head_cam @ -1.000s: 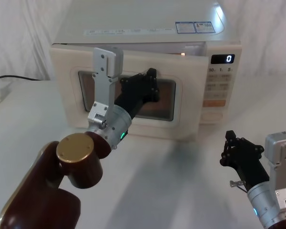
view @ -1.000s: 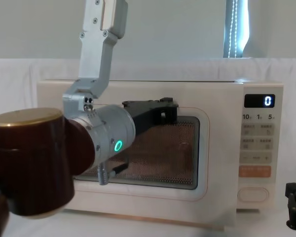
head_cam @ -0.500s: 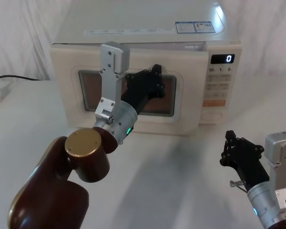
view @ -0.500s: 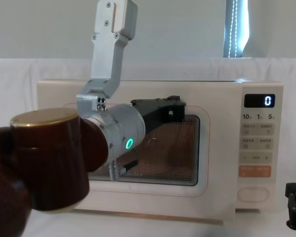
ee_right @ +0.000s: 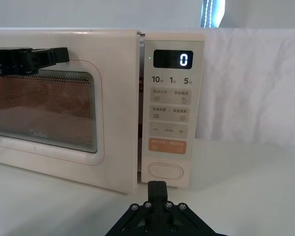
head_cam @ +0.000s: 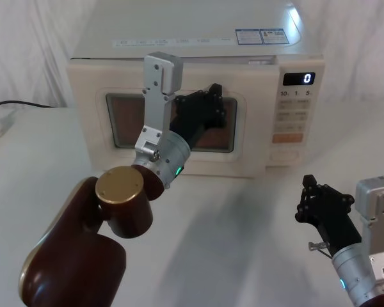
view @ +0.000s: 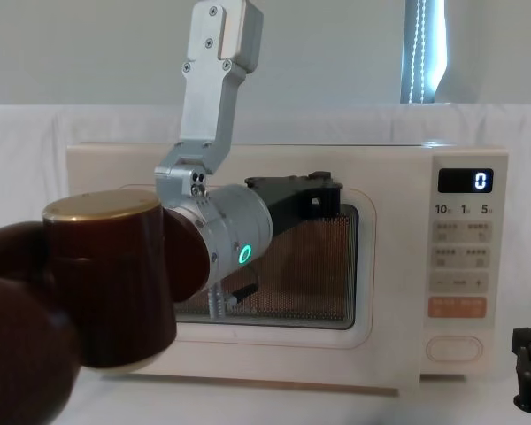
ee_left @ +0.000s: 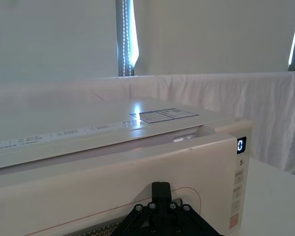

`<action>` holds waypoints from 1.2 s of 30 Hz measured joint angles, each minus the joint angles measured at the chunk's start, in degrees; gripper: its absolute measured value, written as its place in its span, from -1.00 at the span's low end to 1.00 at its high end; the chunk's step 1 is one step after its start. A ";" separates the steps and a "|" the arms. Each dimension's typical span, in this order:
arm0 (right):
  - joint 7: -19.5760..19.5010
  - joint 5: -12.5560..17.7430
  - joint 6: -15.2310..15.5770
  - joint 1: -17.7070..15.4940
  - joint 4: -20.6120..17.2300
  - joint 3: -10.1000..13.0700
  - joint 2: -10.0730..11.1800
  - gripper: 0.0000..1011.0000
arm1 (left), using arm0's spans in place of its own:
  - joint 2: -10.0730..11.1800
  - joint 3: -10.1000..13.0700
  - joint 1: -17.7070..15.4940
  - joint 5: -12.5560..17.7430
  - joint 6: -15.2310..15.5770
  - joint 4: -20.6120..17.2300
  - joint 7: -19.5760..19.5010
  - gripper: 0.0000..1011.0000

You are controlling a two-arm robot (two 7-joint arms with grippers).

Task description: Press the button to open the microwave door with one hand; close the microwave door with the other hand.

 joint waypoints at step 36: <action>0.00 0.00 0.00 0.00 0.00 0.00 0.00 -1.00 | -2.09 -0.48 -2.86 1.95 -0.50 4.30 0.77 -1.00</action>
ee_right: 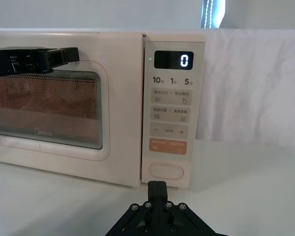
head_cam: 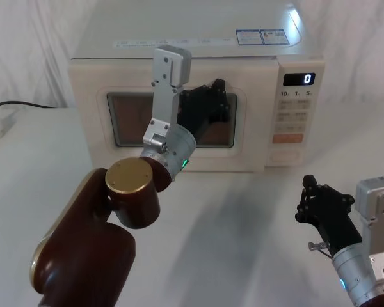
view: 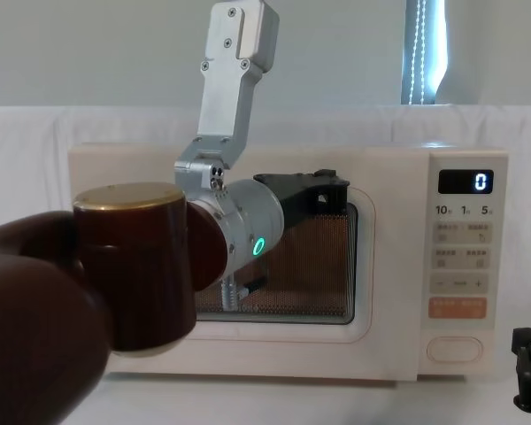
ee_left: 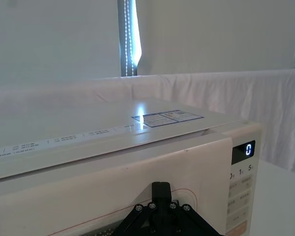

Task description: Press the button to open the microwave door with one hand; close the microwave door with the other hand.

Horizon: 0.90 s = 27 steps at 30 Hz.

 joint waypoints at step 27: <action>0.00 0.00 0.00 0.00 0.00 0.00 0.00 -1.00 | -1.07 -0.10 -2.06 0.97 -1.12 3.51 -0.23 -1.00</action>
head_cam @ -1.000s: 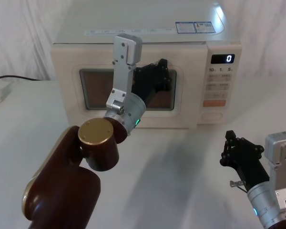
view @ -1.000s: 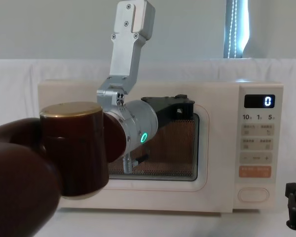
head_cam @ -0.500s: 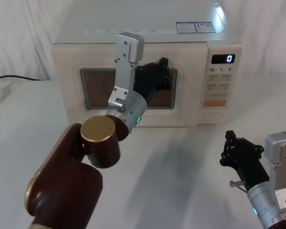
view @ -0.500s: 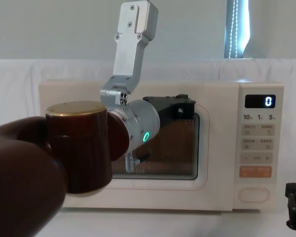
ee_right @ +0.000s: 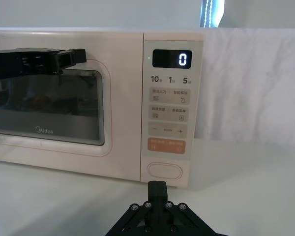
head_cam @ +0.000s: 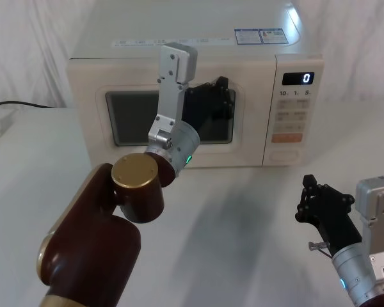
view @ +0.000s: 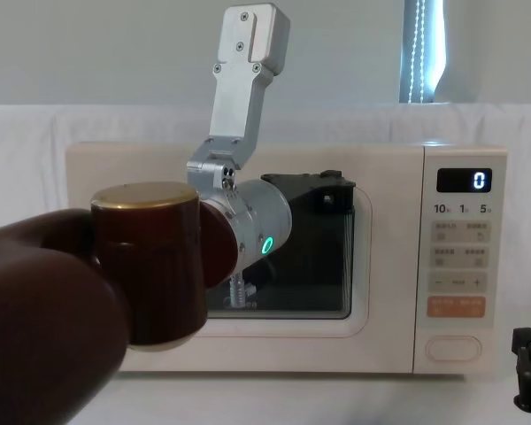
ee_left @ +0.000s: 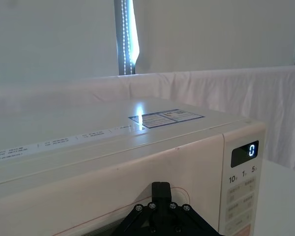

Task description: Press the button to open the microwave door with one hand; close the microwave door with the other hand.

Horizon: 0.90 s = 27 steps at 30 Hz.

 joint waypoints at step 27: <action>0.00 0.00 0.00 0.00 0.00 0.00 0.00 -1.00 | 4.20 -1.51 9.80 -1.65 1.21 -13.87 -0.15 -1.00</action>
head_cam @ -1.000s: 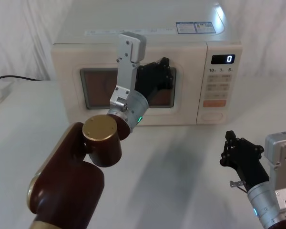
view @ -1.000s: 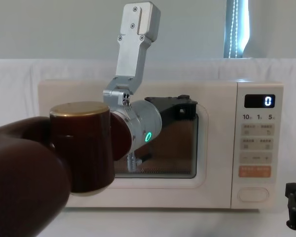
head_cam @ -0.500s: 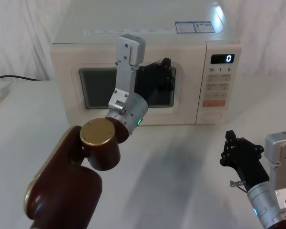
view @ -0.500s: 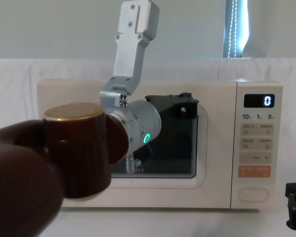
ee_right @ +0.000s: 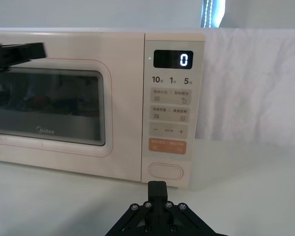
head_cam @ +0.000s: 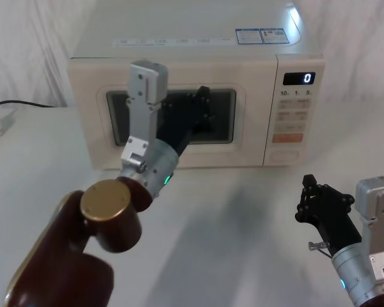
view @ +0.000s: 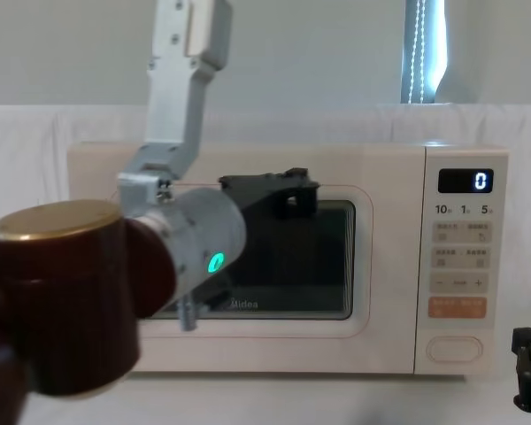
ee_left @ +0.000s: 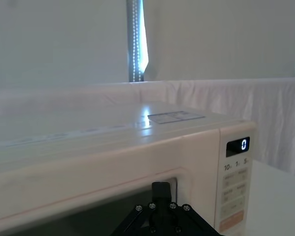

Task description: Press the button to open the microwave door with one hand; close the microwave door with the other hand.

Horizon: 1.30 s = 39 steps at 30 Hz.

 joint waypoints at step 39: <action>0.00 0.00 0.00 0.00 0.00 0.00 0.00 -1.00 | 11.06 -9.88 22.45 -4.51 3.83 -20.25 1.14 -1.00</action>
